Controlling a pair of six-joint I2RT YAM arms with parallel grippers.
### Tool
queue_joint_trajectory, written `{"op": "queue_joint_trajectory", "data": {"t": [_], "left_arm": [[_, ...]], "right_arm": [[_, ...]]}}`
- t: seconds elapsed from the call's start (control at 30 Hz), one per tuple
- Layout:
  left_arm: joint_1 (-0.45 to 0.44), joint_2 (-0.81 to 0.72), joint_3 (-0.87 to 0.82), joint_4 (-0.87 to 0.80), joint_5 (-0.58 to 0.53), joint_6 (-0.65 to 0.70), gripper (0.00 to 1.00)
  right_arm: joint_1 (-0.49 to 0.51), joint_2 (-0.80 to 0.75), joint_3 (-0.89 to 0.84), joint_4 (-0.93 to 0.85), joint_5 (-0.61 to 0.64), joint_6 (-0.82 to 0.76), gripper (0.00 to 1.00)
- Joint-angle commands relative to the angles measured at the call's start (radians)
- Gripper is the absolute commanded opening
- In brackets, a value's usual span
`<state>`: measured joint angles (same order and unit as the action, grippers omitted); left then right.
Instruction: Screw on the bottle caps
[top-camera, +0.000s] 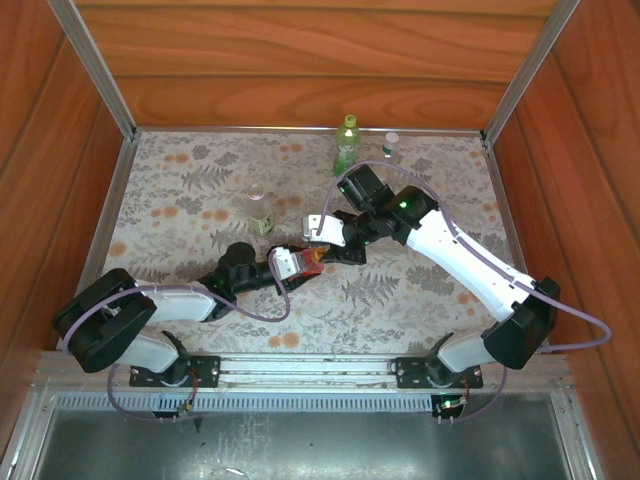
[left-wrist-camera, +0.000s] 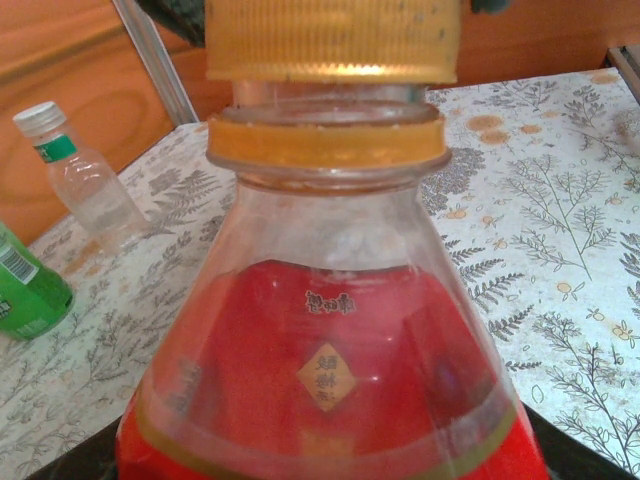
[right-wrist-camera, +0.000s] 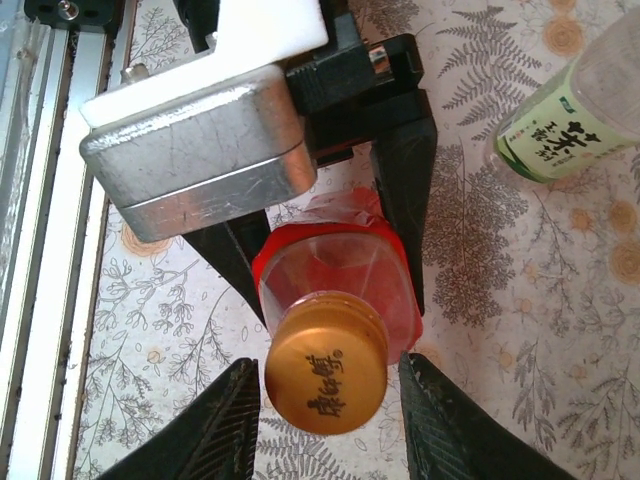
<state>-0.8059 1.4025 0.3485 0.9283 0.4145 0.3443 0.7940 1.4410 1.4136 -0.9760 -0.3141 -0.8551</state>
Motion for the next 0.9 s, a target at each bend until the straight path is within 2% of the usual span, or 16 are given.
{"op": "queue_joint_trajectory", "data": {"t": [0.0, 0.27, 0.33, 0.5, 0.6, 0.7, 0.8, 0.87], "left_arm": [[0.001, 0.004, 0.001, -0.008, 0.000, 0.004, 0.56], [0.001, 0.003, 0.002, -0.009, -0.013, 0.002, 0.56], [0.000, 0.000, 0.010, -0.009, -0.033, -0.003, 0.56], [-0.002, -0.013, 0.037, -0.011, -0.107, -0.005, 0.56], [-0.010, -0.007, 0.063, -0.015, -0.168, 0.010, 0.55], [-0.022, -0.003, 0.084, -0.022, -0.227, 0.041, 0.55], [-0.026, -0.007, 0.095, -0.023, -0.271, 0.057, 0.55], [-0.028, -0.007, 0.097, -0.024, -0.262, 0.066, 0.55]], "right_arm": [[0.010, 0.015, 0.013, -0.021, -0.026, -0.024, 0.42], [0.014, 0.018, 0.011, -0.007, -0.013, 0.012, 0.30], [0.017, 0.018, 0.001, 0.007, -0.002, 0.066, 0.24], [0.033, 0.001, -0.065, 0.091, 0.076, 0.288, 0.23], [0.056, 0.011, -0.067, 0.142, 0.169, 0.553, 0.19], [0.060, 0.043, -0.026, 0.137, 0.281, 0.917, 0.13], [0.061, 0.088, 0.035, 0.051, 0.298, 1.279, 0.06], [0.060, 0.112, 0.062, -0.005, 0.256, 1.415, 0.06]]}}
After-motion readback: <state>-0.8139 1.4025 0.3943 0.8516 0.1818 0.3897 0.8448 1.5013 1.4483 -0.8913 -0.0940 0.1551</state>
